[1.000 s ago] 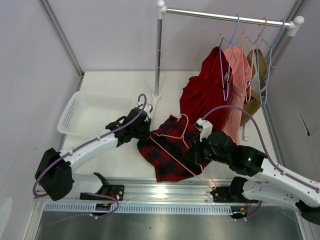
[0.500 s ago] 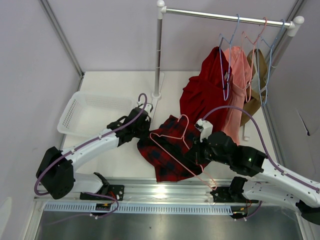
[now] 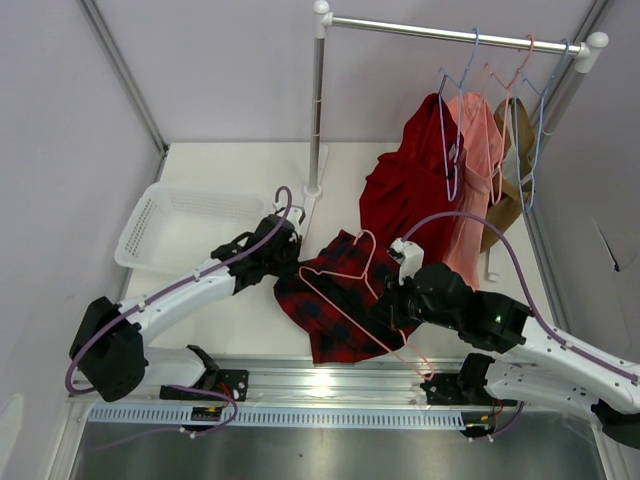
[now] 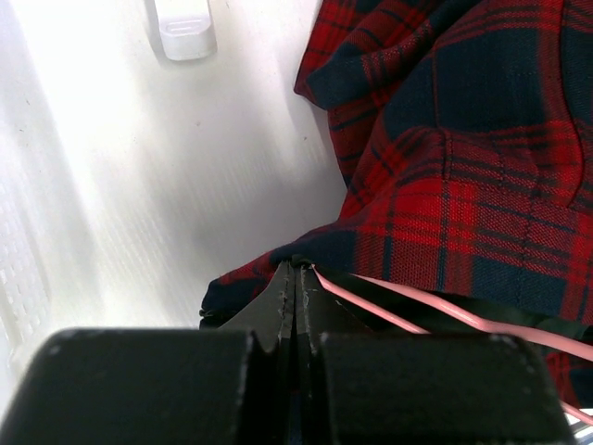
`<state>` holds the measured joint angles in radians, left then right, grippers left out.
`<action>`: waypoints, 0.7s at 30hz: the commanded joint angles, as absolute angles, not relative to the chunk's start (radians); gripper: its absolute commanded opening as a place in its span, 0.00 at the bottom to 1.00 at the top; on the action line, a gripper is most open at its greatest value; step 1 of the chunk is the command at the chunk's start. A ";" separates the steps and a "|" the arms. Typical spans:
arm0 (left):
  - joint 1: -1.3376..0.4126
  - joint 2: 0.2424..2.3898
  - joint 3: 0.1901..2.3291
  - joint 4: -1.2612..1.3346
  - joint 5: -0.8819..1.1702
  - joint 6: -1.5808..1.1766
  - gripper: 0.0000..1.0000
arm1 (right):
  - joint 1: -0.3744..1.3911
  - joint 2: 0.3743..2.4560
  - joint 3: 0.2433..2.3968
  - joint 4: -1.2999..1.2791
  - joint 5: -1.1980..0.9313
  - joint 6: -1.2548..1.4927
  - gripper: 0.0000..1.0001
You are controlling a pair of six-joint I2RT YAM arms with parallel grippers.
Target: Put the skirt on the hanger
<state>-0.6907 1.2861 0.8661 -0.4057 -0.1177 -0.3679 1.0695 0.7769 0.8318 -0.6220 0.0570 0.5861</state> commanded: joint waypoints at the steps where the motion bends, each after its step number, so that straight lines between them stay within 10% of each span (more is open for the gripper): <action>1: -0.687 1.233 0.890 -0.411 -0.098 -0.367 0.00 | 1.077 0.776 0.842 -0.581 0.077 0.563 0.00; 21: -0.704 1.161 0.862 -0.485 -0.049 -0.360 0.00 | 1.083 0.811 0.839 -0.515 0.086 0.535 0.00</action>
<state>-0.6983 1.1969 0.8654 -0.4824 -0.0662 -0.3660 1.0767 0.8150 0.8318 -0.5846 0.0639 0.5564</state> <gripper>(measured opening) 0.003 0.045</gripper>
